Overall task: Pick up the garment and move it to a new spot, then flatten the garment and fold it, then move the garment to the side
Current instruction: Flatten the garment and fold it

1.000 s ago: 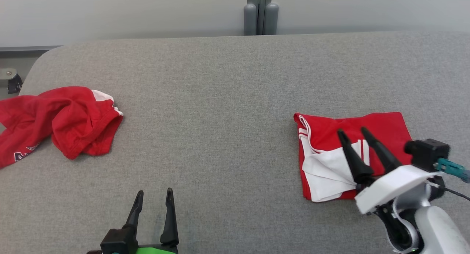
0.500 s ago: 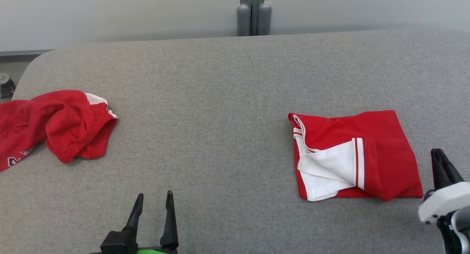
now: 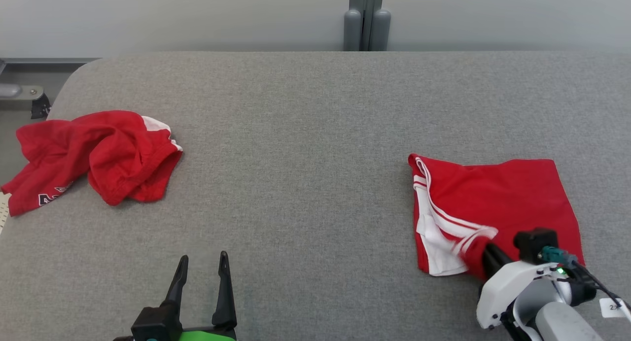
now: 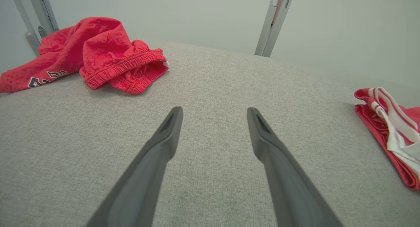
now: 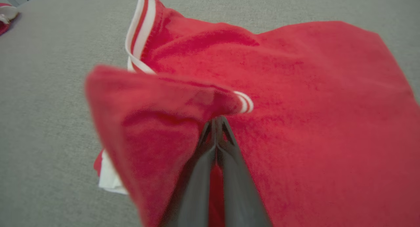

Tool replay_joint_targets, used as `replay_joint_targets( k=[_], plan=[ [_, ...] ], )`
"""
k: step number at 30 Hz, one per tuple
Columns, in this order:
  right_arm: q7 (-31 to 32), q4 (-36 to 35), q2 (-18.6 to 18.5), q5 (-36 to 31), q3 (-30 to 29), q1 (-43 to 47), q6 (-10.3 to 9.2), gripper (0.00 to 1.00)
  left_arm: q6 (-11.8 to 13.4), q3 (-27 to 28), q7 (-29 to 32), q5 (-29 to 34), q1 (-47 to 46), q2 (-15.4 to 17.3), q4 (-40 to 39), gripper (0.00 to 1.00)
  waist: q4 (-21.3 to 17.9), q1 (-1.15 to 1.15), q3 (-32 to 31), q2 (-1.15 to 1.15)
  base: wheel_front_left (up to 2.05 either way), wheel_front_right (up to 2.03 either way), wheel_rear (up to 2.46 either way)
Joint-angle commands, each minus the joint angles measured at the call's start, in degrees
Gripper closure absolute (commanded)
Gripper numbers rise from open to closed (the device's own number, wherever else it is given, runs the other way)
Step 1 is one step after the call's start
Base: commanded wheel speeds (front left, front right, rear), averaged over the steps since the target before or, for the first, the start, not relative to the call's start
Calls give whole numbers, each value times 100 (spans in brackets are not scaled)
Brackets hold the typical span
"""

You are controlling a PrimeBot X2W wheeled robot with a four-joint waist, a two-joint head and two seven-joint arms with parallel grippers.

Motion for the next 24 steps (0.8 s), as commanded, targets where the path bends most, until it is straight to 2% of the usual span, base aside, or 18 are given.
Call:
replay_joint_targets(
  k=[1,5,10,13,16,17,18,19,20,24],
  plan=[
    [-47,-60,-4,99,154,78,-8,100,38,22,-1,13,-47,8,-33,0,55,0,-20,0,0,0,0],
    [-13,-231,-13,247,653,168,-8,100,47,17,-1,51,-41,8,-43,0,45,0,-15,0,0,0,0],
    [-43,-402,-52,267,966,264,-9,100,88,-2,-1,-21,-61,8,-61,0,-49,0,-109,0,0,0,0],
    [-285,-593,-129,182,780,369,-9,100,87,21,-1,-14,-24,8,-54,0,-109,0,-239,0,0,0,0],
    [-686,-844,-141,-42,244,572,-9,100,83,106,-1,25,43,8,-83,0,-155,0,-367,0,0,0,0],
    [-858,-957,-93,-165,-81,685,-9,80,78,154,-1,35,79,8,-99,0,-172,0,-415,0,0,0,0],
    [-970,-1066,-51,-299,-294,782,-9,52,71,190,-1,51,109,9,-115,0,-186,0,-451,0,0,0,0],
    [-1071,-1213,13,-446,-546,909,-8,3,66,246,-1,69,162,9,-133,0,-211,0,-505,0,0,0,0],
    [-1131,-1322,75,-532,-756,1024,-8,0,54,292,-1,87,215,8,-142,0,-228,0,-545,0,0,0,0],
    [-1227,-1625,106,-759,-1147,1450,-9,0,-14,452,-1,196,420,8,-69,0,-293,0,-690,0,0,0,0]
  ],
)
